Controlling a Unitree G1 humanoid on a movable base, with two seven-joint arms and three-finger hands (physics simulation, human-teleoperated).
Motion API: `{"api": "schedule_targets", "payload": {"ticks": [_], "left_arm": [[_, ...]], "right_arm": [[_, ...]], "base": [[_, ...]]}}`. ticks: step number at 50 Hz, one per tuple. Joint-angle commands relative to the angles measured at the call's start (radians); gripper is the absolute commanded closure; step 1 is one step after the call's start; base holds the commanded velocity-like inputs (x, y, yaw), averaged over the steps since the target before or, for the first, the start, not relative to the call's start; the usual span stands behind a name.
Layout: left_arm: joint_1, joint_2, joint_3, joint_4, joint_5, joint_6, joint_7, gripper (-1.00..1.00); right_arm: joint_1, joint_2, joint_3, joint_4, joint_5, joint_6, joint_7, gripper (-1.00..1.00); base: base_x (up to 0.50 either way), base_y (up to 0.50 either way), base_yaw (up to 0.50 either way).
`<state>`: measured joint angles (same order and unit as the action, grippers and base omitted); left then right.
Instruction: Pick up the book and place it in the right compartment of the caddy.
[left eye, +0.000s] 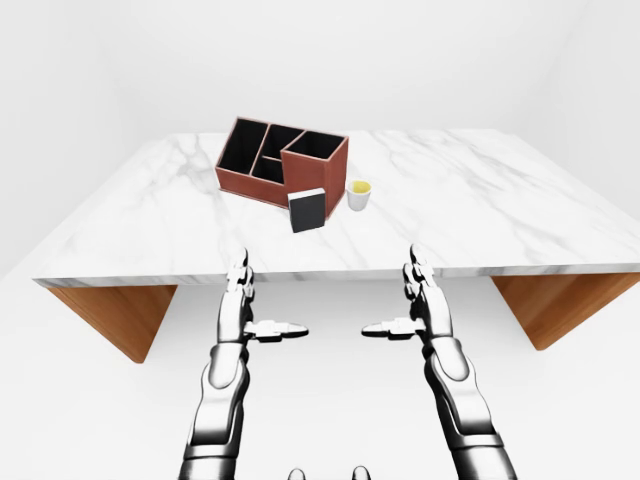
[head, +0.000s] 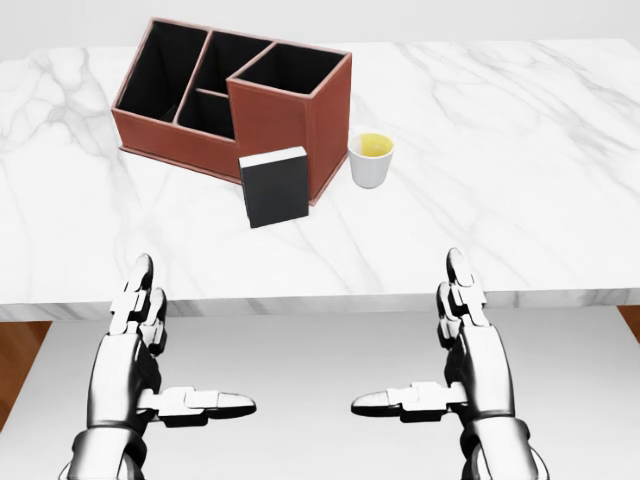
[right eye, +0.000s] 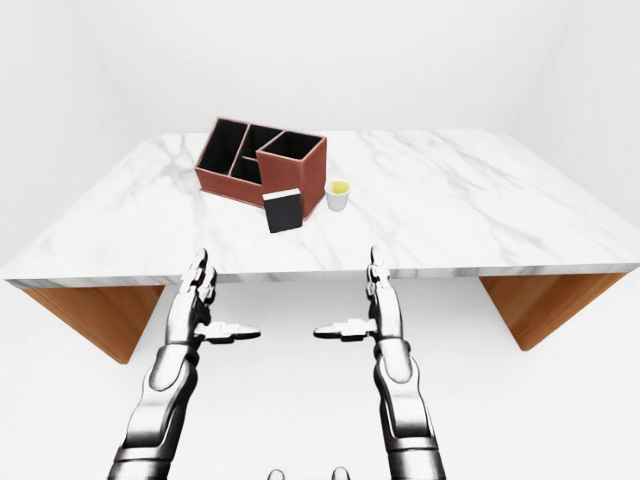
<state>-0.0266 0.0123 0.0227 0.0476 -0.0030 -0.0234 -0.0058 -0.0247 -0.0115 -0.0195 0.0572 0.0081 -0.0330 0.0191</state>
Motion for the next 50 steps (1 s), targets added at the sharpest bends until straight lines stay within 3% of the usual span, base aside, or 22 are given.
{"api": "schedule_targets", "payload": {"ticks": [1,5,16,19,21,23,25,27,29,30,31,35,36,42,50], "left_arm": [[-0.059,0.027,0.038,0.099,-0.001,-0.048,-0.008,-1.0],[-0.067,0.028,0.036,0.118,0.003,-0.06,-0.008,-1.0],[-0.076,0.036,0.04,0.106,0.015,-0.064,-0.019,-1.0],[-0.082,0.044,0.052,0.094,0.018,-0.062,-0.015,-1.0],[-0.08,0.047,0.057,0.07,0.013,-0.044,-0.02,-1.0],[-0.084,0.045,0.069,0.037,-0.054,0.035,-0.056,-1.0],[-0.086,0.048,0.071,0.026,-0.065,0.053,-0.064,-1.0],[-0.087,0.055,0.069,0.02,-0.033,0.027,-0.048,-1.0],[-0.08,0.062,0.069,-0.039,-0.027,0.064,-0.062,-1.0],[-0.08,0.061,0.07,-0.041,-0.026,0.065,-0.063,-1.0],[-0.078,0.065,0.07,-0.068,-0.016,0.072,-0.067,-1.0],[-0.077,0.068,0.076,-0.113,0.002,0.092,-0.079,-1.0],[-0.077,0.069,0.08,-0.135,0.0,0.111,-0.086,-1.0],[-0.068,0.092,0.082,-0.241,0.03,0.111,-0.174,-1.0],[-0.115,0.097,0.11,-0.319,0.031,0.111,-0.207,-1.0]], "right_arm": [[-0.05,-0.023,-0.026,0.117,0.002,-0.054,0.035,-1.0],[-0.054,-0.025,-0.027,0.119,-0.006,-0.054,0.035,-1.0],[-0.054,-0.036,-0.021,0.069,-0.044,-0.054,0.055,-1.0],[-0.044,-0.035,-0.019,0.025,-0.054,-0.037,0.069,-1.0],[-0.044,-0.035,-0.02,0.007,-0.059,-0.026,0.077,-1.0],[-0.048,-0.042,-0.015,0.0,-0.071,-0.015,0.103,-1.0],[-0.051,-0.038,-0.02,-0.015,-0.072,-0.001,0.103,-1.0],[-0.059,-0.04,-0.024,-0.038,-0.073,0.026,0.108,-1.0],[-0.082,-0.046,-0.033,-0.095,-0.066,0.09,0.116,-1.0],[-0.082,-0.046,-0.033,-0.096,-0.066,0.092,0.116,-1.0],[-0.094,-0.049,-0.036,-0.12,-0.067,0.116,0.119,-1.0],[-0.124,-0.055,-0.044,-0.146,-0.068,0.12,0.12,-1.0],[-0.137,-0.059,-0.048,-0.153,-0.065,0.12,0.122,-1.0],[-0.205,-0.085,-0.065,-0.224,-0.062,0.12,0.141,-1.0],[-0.274,-0.111,-0.078,-0.263,-0.071,0.12,0.17,-1.0]], "base": [[0.0,0.0,0.0],[0.0,0.0,0.0],[0.0,0.0,0.0],[0.0,0.0,0.0],[0.0,0.0,0.0],[0.0,0.0,0.0],[0.0,0.0,0.0],[0.0,0.0,0.0],[0.0,0.0,0.0],[0.0,0.0,0.0],[0.0,0.0,0.0],[0.0,0.0,0.0],[0.0,0.0,0.0],[0.0,0.0,0.0],[0.0,0.0,0.0]]}}
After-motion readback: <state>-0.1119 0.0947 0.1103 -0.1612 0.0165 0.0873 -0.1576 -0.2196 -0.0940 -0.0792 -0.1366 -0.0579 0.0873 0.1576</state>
